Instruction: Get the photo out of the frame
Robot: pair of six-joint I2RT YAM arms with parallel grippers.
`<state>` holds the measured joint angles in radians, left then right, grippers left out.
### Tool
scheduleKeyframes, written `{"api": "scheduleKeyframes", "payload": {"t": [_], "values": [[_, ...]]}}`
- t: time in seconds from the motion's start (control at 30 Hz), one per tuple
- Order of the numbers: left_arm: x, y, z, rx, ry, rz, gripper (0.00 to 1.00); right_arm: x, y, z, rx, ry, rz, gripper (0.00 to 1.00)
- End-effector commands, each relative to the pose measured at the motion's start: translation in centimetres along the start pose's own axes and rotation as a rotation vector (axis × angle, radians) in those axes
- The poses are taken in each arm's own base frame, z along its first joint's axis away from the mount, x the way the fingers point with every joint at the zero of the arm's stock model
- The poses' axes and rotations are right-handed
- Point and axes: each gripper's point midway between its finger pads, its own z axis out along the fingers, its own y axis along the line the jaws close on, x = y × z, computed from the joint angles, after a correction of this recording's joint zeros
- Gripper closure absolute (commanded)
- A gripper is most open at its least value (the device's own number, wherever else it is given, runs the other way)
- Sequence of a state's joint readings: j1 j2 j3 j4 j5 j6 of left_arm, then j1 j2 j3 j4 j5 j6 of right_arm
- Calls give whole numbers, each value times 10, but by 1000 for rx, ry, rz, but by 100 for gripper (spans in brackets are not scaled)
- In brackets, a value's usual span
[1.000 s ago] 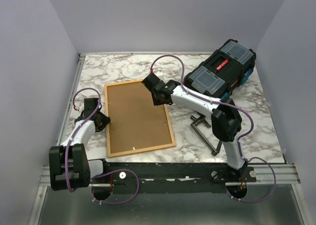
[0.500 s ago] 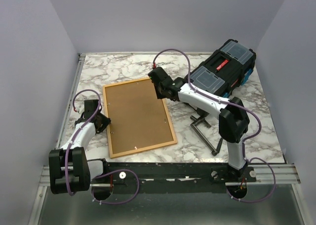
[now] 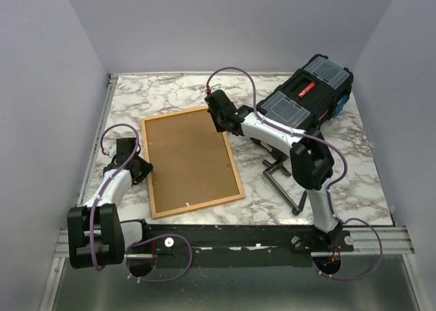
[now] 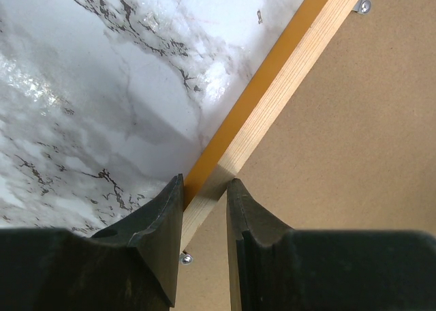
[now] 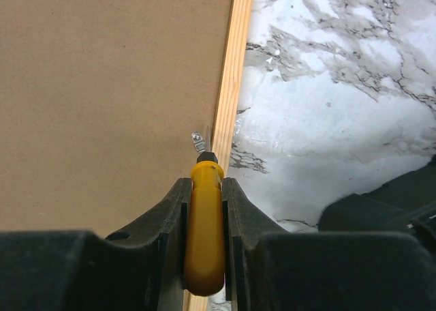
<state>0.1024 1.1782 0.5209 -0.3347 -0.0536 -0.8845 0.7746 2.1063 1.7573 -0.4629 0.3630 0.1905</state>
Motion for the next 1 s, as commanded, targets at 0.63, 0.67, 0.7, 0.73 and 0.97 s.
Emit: {"api": "scheduleKeyframes", "payload": {"t": [0.63, 0.67, 0.7, 0.73, 0.97], "values": [[-2, 5, 5, -35, -10, -54, 100, 19, 1, 6, -9, 37, 3, 99], [-1, 5, 5, -35, -9, -54, 100, 21, 1, 5, -13, 39, 6, 99], [-1, 5, 5, -37, -8, -54, 100, 22, 1, 5, -15, 40, 8, 99], [-1, 5, 6, -36, -7, -55, 100, 25, 1, 4, -15, 46, 7, 99], [0, 6, 6, -38, -6, -55, 100, 31, 2, -3, -32, 59, 23, 99]]}}
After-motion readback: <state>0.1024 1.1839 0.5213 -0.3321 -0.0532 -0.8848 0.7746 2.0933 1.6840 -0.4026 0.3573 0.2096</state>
